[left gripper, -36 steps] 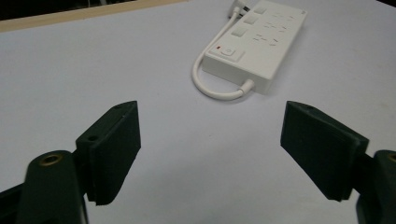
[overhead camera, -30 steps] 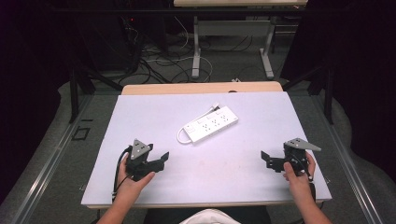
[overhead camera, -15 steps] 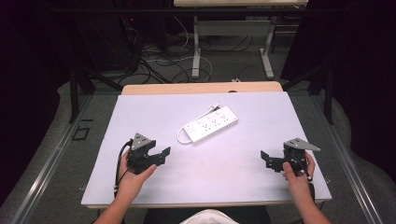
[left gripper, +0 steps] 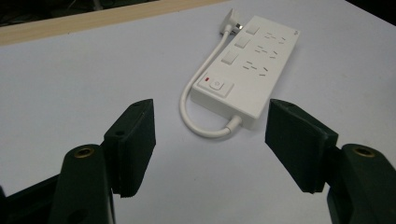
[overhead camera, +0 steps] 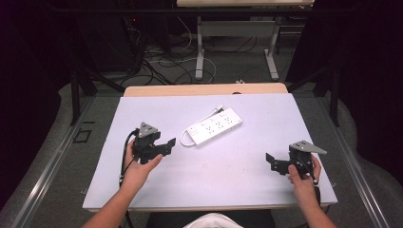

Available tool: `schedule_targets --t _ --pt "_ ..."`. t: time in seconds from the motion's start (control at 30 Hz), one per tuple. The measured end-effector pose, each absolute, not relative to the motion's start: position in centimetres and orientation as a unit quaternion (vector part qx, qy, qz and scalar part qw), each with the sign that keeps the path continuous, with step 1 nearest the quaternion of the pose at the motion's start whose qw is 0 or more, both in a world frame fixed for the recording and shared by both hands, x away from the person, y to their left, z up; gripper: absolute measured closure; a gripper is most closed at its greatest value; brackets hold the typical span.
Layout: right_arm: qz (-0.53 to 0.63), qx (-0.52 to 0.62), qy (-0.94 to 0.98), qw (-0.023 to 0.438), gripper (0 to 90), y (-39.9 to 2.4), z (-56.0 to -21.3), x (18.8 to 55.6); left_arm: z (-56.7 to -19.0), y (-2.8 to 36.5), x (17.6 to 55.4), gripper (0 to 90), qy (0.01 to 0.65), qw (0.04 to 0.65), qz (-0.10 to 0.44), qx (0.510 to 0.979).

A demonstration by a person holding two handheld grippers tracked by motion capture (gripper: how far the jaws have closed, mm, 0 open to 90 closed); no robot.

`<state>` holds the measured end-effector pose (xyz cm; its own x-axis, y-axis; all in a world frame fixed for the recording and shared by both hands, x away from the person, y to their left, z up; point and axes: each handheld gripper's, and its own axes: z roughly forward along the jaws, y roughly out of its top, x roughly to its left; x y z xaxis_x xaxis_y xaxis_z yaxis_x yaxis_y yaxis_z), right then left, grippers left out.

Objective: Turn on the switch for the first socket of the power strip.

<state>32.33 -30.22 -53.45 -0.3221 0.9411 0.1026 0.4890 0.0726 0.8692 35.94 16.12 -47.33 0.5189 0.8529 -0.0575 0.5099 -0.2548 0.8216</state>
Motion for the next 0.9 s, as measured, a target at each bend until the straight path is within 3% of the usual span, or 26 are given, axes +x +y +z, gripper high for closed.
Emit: schedule_targets --t 0.9 --pt "0.434 0.528 0.683 0.256 0.0 -30.2 -53.8 32.5 -45.7 13.4 39.0 40.1 0.437 0.429 0.162 0.774"
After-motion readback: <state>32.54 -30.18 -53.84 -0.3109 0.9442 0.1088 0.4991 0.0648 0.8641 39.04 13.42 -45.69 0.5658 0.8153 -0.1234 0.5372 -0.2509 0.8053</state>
